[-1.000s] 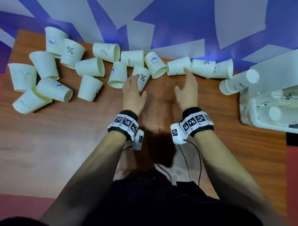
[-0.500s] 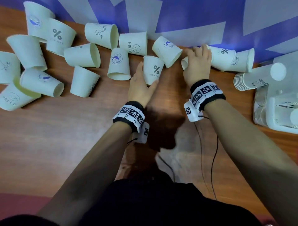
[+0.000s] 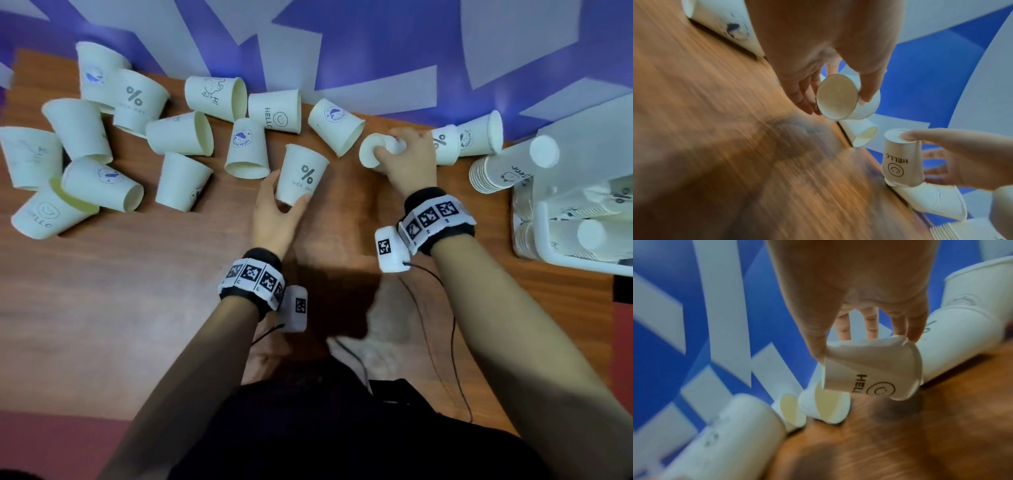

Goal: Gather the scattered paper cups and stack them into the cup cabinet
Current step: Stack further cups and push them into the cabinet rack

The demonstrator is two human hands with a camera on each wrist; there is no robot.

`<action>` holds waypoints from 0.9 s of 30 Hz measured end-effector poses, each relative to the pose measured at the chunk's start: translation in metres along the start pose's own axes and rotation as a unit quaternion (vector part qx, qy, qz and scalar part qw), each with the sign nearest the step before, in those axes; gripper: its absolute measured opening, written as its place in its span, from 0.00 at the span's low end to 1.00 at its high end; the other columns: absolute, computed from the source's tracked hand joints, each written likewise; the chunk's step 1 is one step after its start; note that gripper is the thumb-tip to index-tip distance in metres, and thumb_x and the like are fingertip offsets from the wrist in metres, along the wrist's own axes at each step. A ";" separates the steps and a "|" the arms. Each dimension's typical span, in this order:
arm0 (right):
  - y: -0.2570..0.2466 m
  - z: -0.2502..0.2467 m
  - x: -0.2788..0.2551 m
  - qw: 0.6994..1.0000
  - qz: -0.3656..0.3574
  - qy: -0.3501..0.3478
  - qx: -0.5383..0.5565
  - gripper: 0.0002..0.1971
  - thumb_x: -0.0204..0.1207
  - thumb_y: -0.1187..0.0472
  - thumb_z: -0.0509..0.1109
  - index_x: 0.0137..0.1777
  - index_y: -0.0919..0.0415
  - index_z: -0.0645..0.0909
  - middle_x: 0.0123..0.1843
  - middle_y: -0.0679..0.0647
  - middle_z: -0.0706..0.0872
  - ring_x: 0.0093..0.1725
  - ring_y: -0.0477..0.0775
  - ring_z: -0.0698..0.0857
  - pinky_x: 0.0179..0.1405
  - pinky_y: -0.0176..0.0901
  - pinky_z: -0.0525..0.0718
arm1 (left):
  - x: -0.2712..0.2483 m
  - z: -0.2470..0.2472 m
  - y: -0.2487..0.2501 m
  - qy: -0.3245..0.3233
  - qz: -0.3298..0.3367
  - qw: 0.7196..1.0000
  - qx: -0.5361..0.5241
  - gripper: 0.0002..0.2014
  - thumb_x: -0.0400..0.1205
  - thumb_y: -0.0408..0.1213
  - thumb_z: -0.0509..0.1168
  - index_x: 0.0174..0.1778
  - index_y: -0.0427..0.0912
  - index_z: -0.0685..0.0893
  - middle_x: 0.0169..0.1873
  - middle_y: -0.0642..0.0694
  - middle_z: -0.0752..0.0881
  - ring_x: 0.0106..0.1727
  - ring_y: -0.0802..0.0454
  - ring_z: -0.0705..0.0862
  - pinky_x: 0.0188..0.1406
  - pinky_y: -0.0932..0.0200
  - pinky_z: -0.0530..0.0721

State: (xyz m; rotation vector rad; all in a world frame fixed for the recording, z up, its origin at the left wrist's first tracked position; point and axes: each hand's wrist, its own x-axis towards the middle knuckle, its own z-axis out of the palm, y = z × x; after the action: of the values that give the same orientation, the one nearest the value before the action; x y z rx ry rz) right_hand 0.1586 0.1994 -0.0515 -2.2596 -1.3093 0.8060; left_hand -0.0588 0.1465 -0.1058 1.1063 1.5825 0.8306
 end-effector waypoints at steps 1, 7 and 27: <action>-0.003 -0.005 -0.012 0.998 0.017 0.002 0.064 0.22 0.72 0.51 0.72 0.65 0.58 0.81 0.62 0.54 0.77 0.60 0.53 0.77 0.64 0.41 0.72 | -0.005 -0.004 0.002 0.008 0.001 1.000 -0.016 0.26 0.73 0.47 0.72 0.67 0.55 0.73 0.65 0.50 0.81 0.64 0.51 0.80 0.64 0.46 0.80; -0.004 -0.027 -0.089 0.935 0.124 0.004 0.331 0.08 0.82 0.53 0.64 0.44 0.52 0.82 0.44 0.47 0.85 0.46 0.47 0.82 0.50 0.46 0.79 | -0.030 -0.024 0.025 0.026 0.033 0.994 -0.098 0.24 0.77 0.37 0.73 0.68 0.49 0.75 0.64 0.46 0.81 0.62 0.52 0.82 0.55 0.67 0.80; 0.056 -0.135 -0.184 0.916 0.036 0.073 0.392 0.08 0.81 0.55 0.66 0.58 0.48 0.81 0.53 0.41 0.84 0.59 0.47 0.83 0.67 0.60 0.80 | -0.127 0.043 0.092 -0.031 0.187 0.980 -0.065 0.25 0.73 0.47 0.72 0.66 0.48 0.78 0.61 0.52 0.82 0.64 0.54 0.78 0.59 0.62 0.77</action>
State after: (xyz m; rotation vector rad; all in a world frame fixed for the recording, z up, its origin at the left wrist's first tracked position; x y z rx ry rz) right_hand 0.2112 0.0036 0.0675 -1.6741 -0.6518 0.9486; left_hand 0.0172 0.0593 0.0077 1.3419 1.2645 1.1198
